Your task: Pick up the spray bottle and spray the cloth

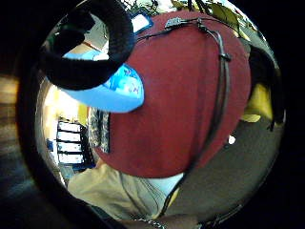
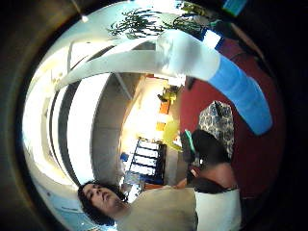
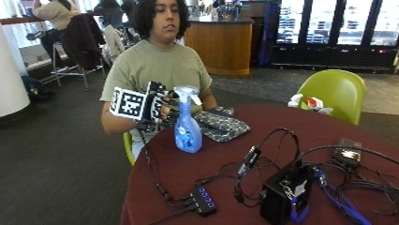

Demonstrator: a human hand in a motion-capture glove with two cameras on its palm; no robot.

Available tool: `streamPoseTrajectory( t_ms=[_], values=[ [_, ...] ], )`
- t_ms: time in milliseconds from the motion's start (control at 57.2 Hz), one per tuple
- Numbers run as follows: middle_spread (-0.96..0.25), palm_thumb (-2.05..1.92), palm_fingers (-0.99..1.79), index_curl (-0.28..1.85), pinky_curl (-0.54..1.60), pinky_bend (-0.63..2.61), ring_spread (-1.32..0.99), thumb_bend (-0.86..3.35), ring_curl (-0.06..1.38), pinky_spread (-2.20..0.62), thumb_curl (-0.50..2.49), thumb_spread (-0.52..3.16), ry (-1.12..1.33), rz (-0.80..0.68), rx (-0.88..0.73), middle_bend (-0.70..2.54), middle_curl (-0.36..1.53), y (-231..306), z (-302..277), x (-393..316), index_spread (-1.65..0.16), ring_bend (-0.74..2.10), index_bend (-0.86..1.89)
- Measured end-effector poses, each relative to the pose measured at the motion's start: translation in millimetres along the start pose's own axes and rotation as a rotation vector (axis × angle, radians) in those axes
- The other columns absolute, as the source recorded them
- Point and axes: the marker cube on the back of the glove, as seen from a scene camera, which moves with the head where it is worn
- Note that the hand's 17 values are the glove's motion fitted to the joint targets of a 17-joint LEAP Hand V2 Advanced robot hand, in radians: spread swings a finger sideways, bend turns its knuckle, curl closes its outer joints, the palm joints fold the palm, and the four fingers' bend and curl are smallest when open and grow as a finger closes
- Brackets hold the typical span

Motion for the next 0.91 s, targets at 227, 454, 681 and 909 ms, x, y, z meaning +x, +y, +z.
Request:
streamPoseTrajectory(
  t_ms=[227,454,681,909],
  values=[
    [-0.04,0.75,0.56,0.22,0.34,0.31,-0.12,-0.03,0.33,0.09,0.41,0.99,-0.167,-0.040,0.097,0.21,0.36,-38.9,28.4,0.9,-0.36,0.45,0.13],
    [-0.07,0.74,0.65,0.22,0.33,0.25,-0.16,-0.03,0.34,0.04,0.41,0.92,-0.175,-0.144,0.258,0.23,0.37,-77.5,43.5,6.5,-0.36,0.48,0.12],
    [-0.09,0.79,0.70,0.24,0.34,0.21,-0.18,-0.02,0.35,-0.01,0.43,0.90,-0.174,-0.056,0.180,0.22,0.38,-103.6,58.5,3.6,-0.35,0.48,0.13],
    [-0.06,0.81,0.90,0.25,0.34,0.20,-0.18,-0.02,0.35,-0.04,0.45,0.89,-0.227,0.041,0.087,0.21,0.37,-136.6,63.1,1.1,-0.30,0.50,0.15]
  ],
)
